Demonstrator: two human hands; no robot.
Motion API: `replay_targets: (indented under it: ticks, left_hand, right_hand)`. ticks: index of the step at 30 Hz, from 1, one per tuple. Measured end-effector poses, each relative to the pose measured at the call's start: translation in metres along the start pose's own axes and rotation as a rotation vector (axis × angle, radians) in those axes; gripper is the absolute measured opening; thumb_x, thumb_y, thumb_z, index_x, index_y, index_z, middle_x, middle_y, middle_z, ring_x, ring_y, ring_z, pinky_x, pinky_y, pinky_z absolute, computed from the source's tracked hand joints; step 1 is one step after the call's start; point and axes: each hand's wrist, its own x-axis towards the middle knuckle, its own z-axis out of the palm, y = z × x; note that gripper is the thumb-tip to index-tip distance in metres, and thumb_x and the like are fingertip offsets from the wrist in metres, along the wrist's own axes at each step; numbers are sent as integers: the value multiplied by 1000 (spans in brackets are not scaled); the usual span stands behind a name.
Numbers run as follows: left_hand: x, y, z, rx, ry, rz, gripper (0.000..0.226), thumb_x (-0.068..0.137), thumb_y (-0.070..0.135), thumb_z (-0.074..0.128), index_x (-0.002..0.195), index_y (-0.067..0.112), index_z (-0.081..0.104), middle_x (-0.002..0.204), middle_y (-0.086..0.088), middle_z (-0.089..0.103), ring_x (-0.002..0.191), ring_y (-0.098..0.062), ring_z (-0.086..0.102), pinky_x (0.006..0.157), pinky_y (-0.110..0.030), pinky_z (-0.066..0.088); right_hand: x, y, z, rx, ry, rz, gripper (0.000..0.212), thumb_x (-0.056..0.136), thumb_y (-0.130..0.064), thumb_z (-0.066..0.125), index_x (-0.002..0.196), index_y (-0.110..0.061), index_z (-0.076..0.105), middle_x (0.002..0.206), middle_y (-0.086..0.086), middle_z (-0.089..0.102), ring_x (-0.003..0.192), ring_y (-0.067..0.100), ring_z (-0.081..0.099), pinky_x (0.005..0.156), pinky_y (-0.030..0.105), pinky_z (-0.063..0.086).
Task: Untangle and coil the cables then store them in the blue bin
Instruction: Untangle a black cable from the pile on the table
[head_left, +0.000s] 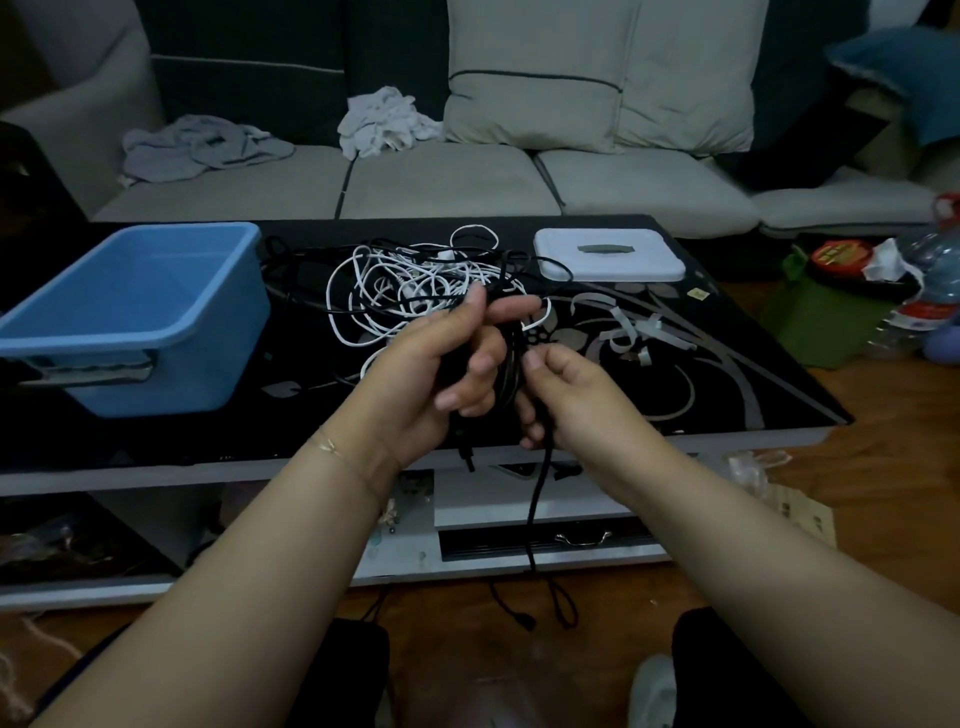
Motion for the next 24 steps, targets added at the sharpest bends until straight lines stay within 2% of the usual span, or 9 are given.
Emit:
replay_targets:
  ticks: [5, 7, 9, 13, 16, 18, 21, 22, 24]
  left_hand:
    - [-1, 0, -1, -44, 82, 63, 44, 81, 17, 50, 120, -3, 55, 83, 3, 72, 33, -2, 30, 41, -16, 30]
    - [-1, 2, -2, -48, 116, 101, 42, 81, 8, 53, 121, -6, 52, 96, 0, 73, 36, -2, 31, 44, -16, 32]
    - [-1, 4, -2, -75, 174, 130, 41, 86, 0, 48, 126, -9, 46, 100, -1, 73, 38, -2, 32, 45, -16, 33]
    - [1, 4, -6, 36, 273, 159, 25, 95, -2, 41, 117, 0, 51, 108, -3, 72, 44, -6, 40, 49, -17, 38]
    - [0, 2, -6, 203, 296, 157, 22, 98, 2, 43, 111, 8, 59, 122, -5, 66, 53, -6, 58, 53, -16, 45]
    - [1, 0, -3, 251, 306, 164, 26, 100, 4, 40, 126, 4, 44, 116, -7, 68, 63, -10, 68, 55, -17, 49]
    - [1, -5, 1, 367, 301, 179, 39, 103, 8, 39, 139, 3, 25, 107, -2, 70, 71, -14, 71, 60, -19, 53]
    - [2, -7, 2, 419, 308, 184, 38, 103, 9, 39, 138, 4, 25, 109, -3, 70, 73, -14, 71, 62, -20, 54]
    - [4, -9, 2, 548, 339, 205, 35, 103, 11, 41, 135, 8, 27, 113, -5, 69, 76, -16, 72, 63, -20, 53]
  right_hand:
    - [2, -2, 8, -366, 55, -57, 19, 103, -20, 36, 114, -23, 52, 65, 1, 50, 53, 15, 47, 54, 33, 49]
    - [4, 2, 9, -603, 30, -119, 26, 101, -21, 39, 124, -20, 52, 76, -2, 52, 71, 15, 53, 67, 35, 49]
    - [3, 7, 11, -808, -37, -160, 28, 100, -22, 41, 125, -18, 50, 87, 2, 56, 84, 23, 55, 77, 35, 47]
    - [-5, 10, 18, -946, -147, -162, 37, 99, -23, 40, 136, -25, 40, 99, 12, 65, 93, 29, 61, 80, 43, 50]
    - [-7, 8, 18, -977, -160, -187, 25, 99, -25, 42, 123, -20, 48, 93, 10, 64, 86, 28, 60, 75, 40, 50]
    - [-8, 6, 17, -1009, -140, -199, 16, 99, -30, 44, 102, -17, 53, 86, 7, 62, 82, 27, 58, 66, 35, 45]
    - [-5, 0, 15, -1051, -146, -210, 25, 98, -37, 45, 81, -19, 50, 71, -3, 54, 72, 22, 53, 56, 33, 37]
    - [-4, -1, 14, -1037, -181, -199, 23, 97, -37, 47, 84, -18, 53, 74, -3, 56, 74, 20, 55, 59, 33, 41]
    - [-2, -3, 13, -1003, -282, -173, 20, 96, -32, 49, 104, -17, 58, 95, 2, 63, 88, 21, 59, 73, 37, 50]
